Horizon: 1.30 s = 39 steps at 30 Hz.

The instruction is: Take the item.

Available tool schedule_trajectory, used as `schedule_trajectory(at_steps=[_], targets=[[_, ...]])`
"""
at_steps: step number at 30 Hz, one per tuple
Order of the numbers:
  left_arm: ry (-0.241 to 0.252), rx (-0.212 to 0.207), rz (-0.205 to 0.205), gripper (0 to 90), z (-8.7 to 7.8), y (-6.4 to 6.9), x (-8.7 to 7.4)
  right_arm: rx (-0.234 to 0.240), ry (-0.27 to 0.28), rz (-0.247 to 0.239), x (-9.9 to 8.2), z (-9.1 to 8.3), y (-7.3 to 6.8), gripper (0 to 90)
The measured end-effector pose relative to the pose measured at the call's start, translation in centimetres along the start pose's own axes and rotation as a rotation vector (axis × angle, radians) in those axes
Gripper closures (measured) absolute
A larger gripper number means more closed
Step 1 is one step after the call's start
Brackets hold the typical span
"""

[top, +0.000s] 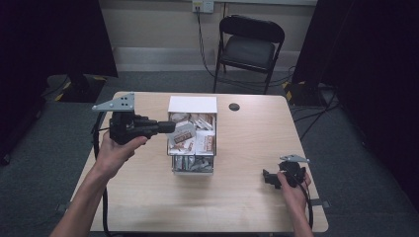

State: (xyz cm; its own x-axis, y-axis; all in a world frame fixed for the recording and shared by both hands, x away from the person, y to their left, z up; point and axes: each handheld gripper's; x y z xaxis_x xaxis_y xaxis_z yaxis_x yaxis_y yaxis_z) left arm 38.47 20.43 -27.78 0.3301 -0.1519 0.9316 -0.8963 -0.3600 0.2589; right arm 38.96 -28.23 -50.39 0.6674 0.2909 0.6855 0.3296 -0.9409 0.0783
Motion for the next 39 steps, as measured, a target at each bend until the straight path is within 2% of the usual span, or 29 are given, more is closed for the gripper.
schedule_trajectory(at_steps=[18,21,30,39], targets=[[0.033,0.023,-0.006,90.0,-1.9,-0.3,0.3,0.0,0.0,-0.001,0.0,0.0,0.0,0.0],[0.038,0.043,-0.017,90.0,-2.2,-0.4,0.3,-0.001,0.0,-0.001,0.0,0.0,0.0,0.0],[0.037,0.049,0.002,90.0,-3.0,-0.4,0.4,-0.001,0.0,-0.001,0.0,0.0,0.0,0.0],[0.046,0.077,0.008,90.0,-4.0,-0.1,0.5,-0.001,0.0,-0.001,0.0,0.0,0.0,0.0]])
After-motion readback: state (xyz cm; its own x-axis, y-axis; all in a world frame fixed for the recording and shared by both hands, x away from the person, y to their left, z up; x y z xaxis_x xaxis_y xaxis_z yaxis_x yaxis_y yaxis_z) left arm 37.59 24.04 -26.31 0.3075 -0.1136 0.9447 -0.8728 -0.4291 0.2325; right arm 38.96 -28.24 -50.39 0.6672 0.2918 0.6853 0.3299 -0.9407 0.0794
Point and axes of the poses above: each handheld gripper's, and its own axes: z roughly forward along the jaws, x roughly out of its top, y roughly to its right, and after that the axes turned 5 degrees about -z, right-handed
